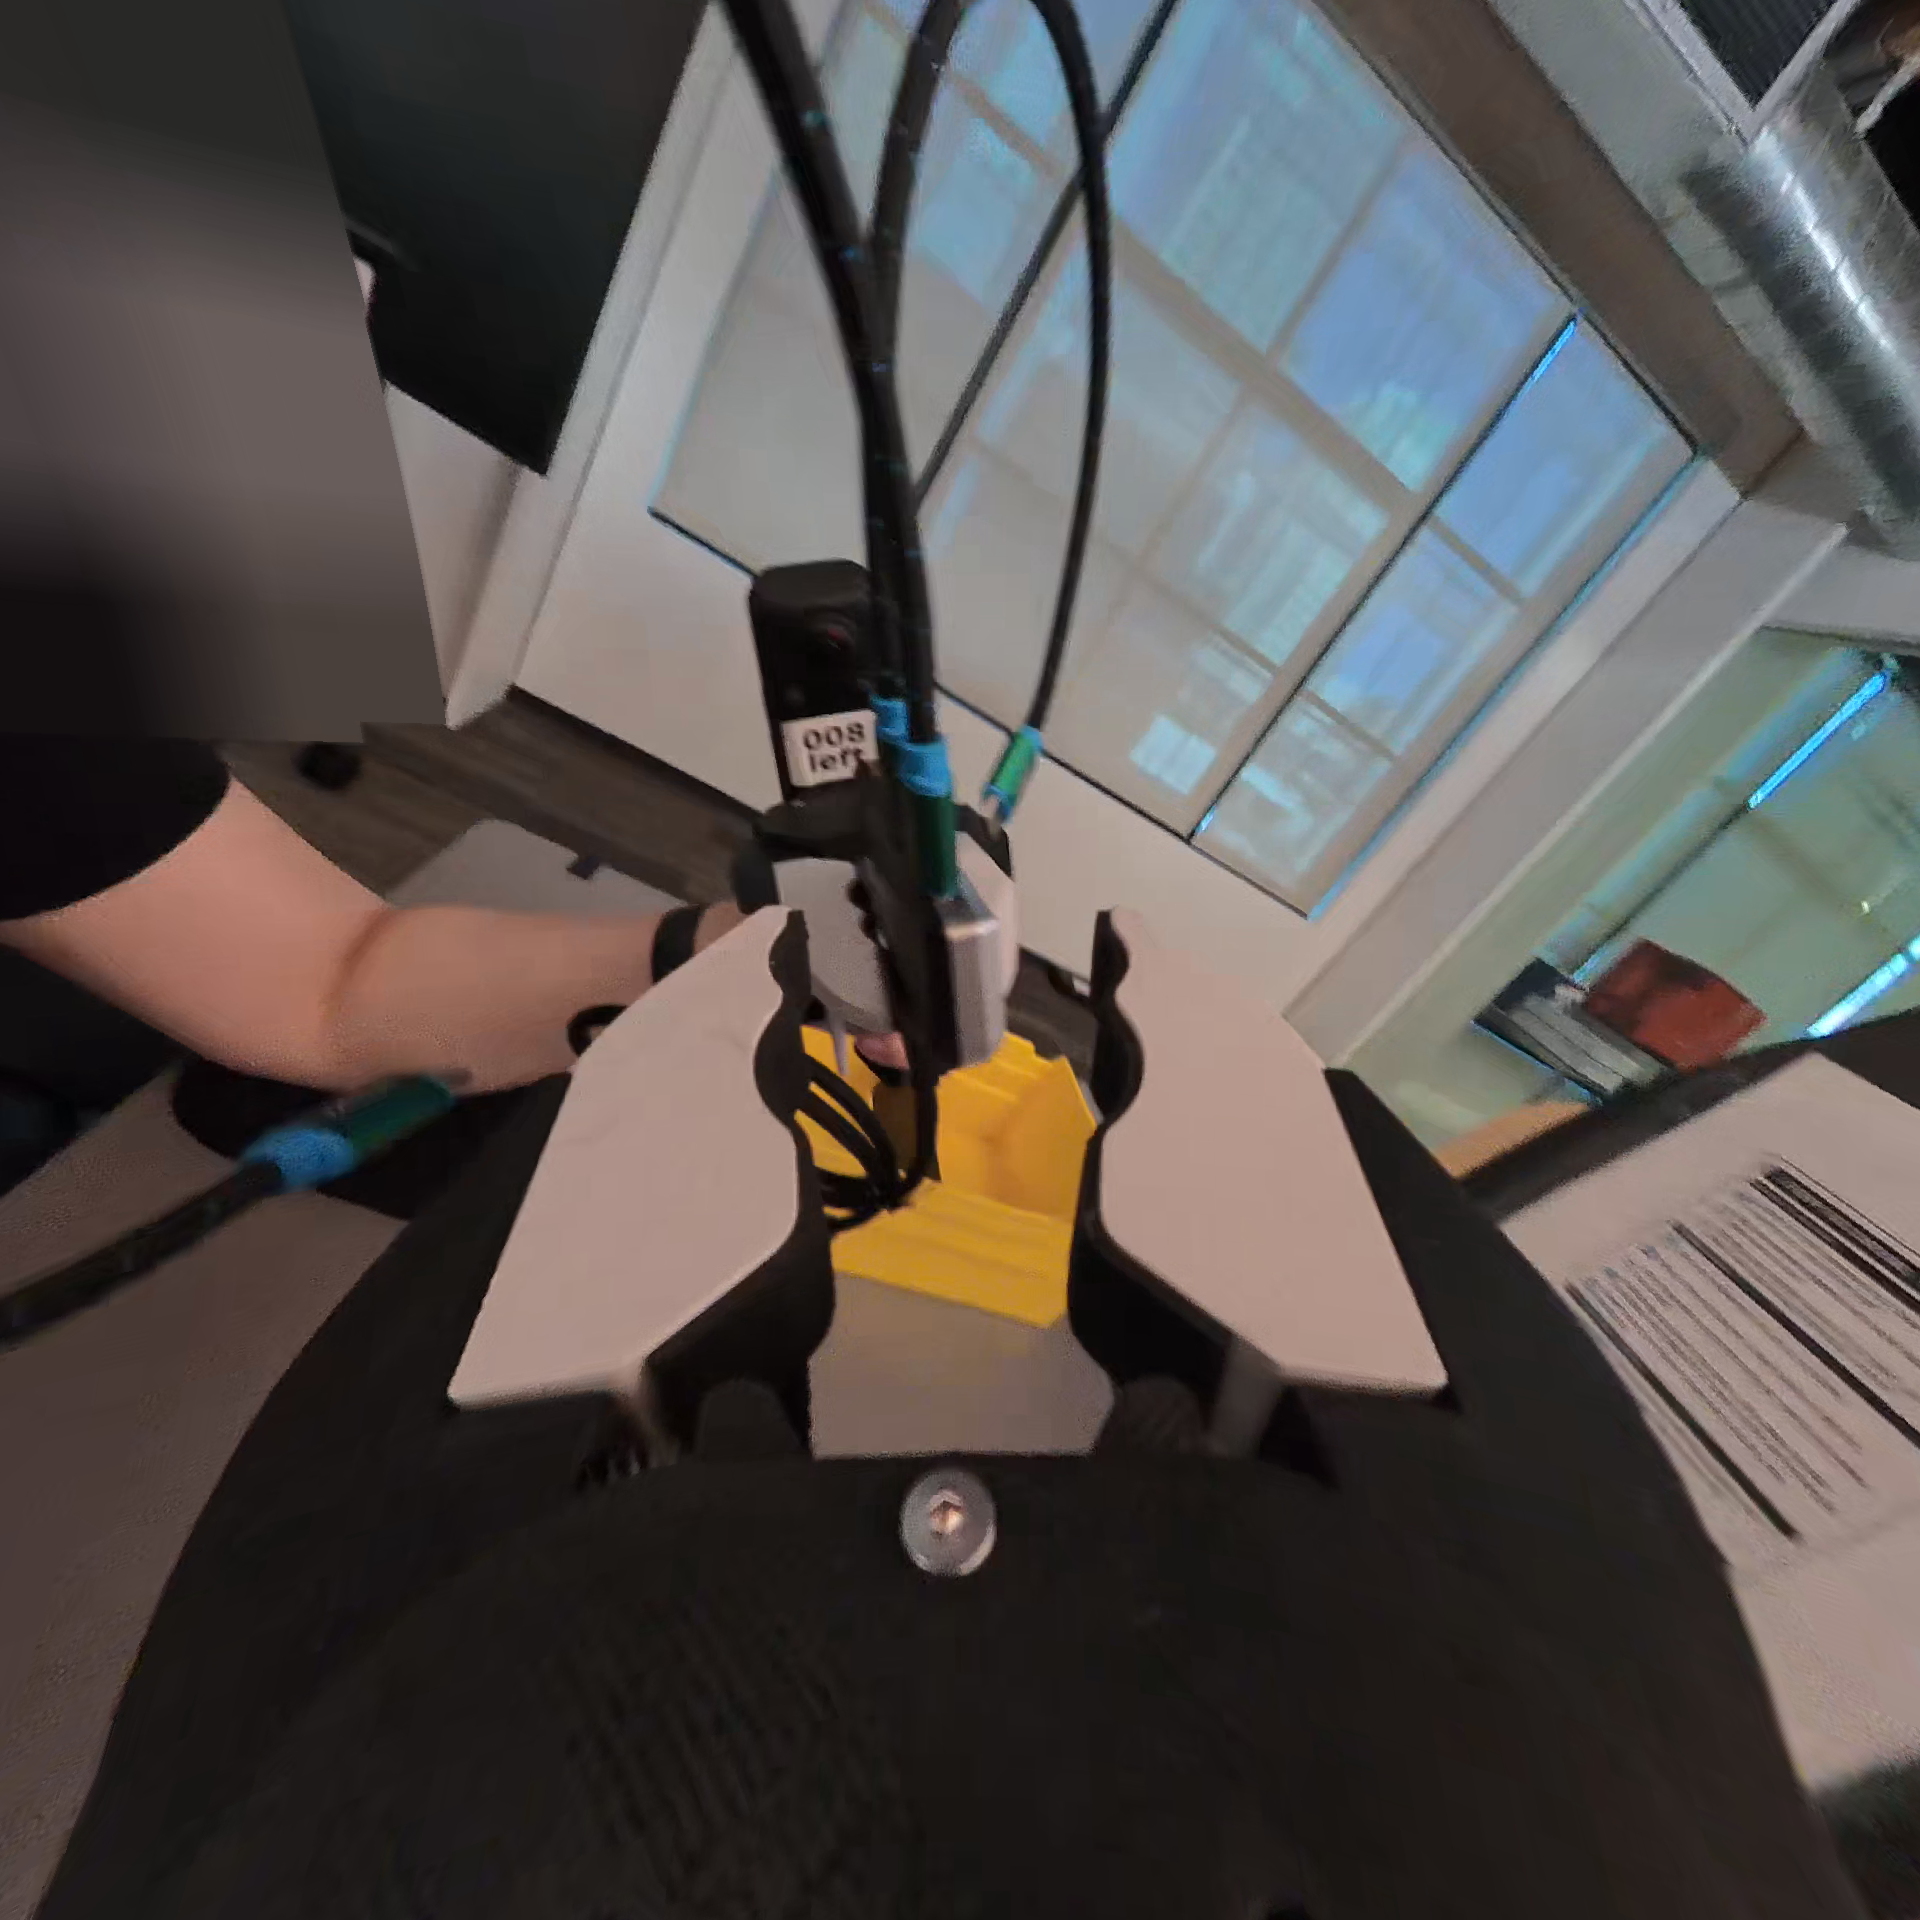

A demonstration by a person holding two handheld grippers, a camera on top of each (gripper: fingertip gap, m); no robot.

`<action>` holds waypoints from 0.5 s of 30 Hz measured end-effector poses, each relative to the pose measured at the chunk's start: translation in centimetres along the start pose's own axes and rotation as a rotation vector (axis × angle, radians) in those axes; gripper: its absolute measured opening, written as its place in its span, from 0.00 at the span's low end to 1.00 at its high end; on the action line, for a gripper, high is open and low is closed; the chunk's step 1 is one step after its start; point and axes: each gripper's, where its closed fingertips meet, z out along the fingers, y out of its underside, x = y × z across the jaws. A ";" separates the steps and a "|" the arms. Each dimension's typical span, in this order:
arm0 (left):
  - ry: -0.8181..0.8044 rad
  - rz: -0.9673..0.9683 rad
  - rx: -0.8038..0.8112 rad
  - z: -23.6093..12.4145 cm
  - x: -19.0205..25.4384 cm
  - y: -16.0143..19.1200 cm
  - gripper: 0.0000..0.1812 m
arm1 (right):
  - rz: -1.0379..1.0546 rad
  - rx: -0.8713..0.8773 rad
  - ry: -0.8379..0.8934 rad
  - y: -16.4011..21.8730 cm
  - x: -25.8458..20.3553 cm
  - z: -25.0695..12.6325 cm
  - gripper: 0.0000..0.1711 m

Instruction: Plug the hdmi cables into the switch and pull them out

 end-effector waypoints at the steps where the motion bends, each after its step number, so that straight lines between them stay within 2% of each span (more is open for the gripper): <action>1: 0.000 -0.012 -0.002 0.0 -0.1 0.2 0.12 | -0.034 0.040 -0.001 0.1 -0.4 0.4 0.31; 3: 0.014 -0.038 0.002 0.2 0.0 0.5 0.12 | -0.086 0.041 0.059 0.5 0.4 1.0 0.28; 6: 0.051 -0.080 0.002 0.7 0.6 1.1 0.12 | -0.014 0.020 0.011 1.3 -0.1 1.4 0.28; 11: 0.106 -0.129 0.001 1.6 1.7 1.6 0.12 | -0.009 -0.083 -0.005 3.7 -0.4 1.7 0.25; 13: 0.119 -0.139 -0.009 1.8 2.1 1.8 0.12 | -0.007 -0.084 -0.031 4.0 -0.8 1.7 0.16; 15: 0.137 -0.150 -0.015 1.8 2.4 1.8 0.12 | 0.011 -0.086 -0.068 4.2 -1.4 1.7 0.13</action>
